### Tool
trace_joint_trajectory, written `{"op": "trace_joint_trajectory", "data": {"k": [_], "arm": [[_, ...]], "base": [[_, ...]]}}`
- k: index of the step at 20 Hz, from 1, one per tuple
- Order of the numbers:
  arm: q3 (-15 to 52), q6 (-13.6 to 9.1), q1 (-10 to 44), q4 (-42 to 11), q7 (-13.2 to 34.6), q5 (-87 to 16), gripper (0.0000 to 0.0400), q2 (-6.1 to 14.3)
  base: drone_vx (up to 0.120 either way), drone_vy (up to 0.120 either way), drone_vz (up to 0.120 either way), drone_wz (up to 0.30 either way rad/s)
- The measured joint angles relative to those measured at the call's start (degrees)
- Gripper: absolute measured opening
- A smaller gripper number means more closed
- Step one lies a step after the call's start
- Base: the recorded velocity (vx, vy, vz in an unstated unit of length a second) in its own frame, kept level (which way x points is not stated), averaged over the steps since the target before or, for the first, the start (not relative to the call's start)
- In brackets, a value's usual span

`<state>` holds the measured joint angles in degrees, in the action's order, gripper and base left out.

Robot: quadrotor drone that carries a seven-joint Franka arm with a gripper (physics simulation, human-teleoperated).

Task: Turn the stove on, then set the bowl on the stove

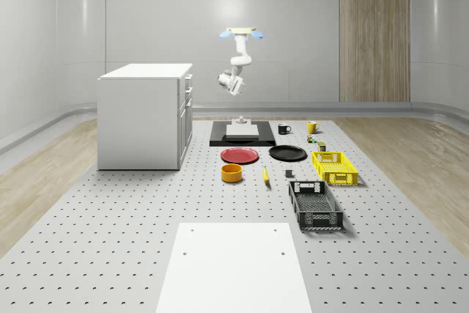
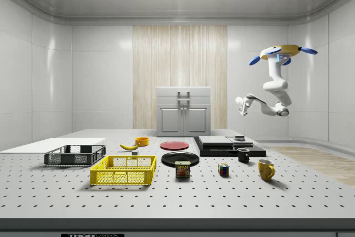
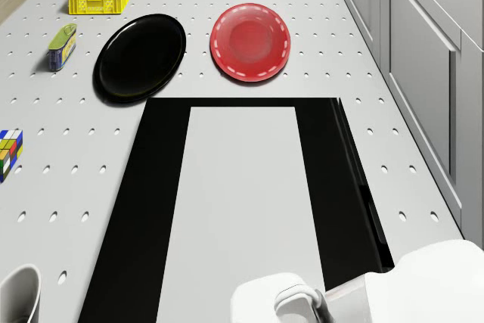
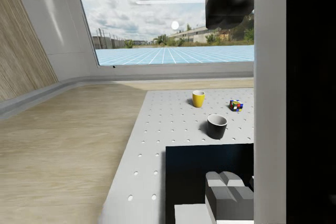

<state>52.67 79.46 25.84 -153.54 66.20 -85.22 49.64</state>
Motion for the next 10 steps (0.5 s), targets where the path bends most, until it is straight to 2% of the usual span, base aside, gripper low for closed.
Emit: {"op": "trace_joint_trajectory", "data": {"k": [4, 7, 10], "arm": [[8.60, -5.28, 12.30, -8.03, 9.44, -16.52, 0.0400, 3.00], [12.63, -8.80, 19.80, -10.57, 14.52, -22.96, 0.0400, 5.05], [15.20, -11.09, 25.05, -11.68, 17.95, -26.24, 0.0400, 6.82]], "base": [[0.120, 0.000, -0.120, 0.000], [0.120, 0.000, -0.120, 0.000], [0.120, 0.000, -0.120, 0.000]]}}
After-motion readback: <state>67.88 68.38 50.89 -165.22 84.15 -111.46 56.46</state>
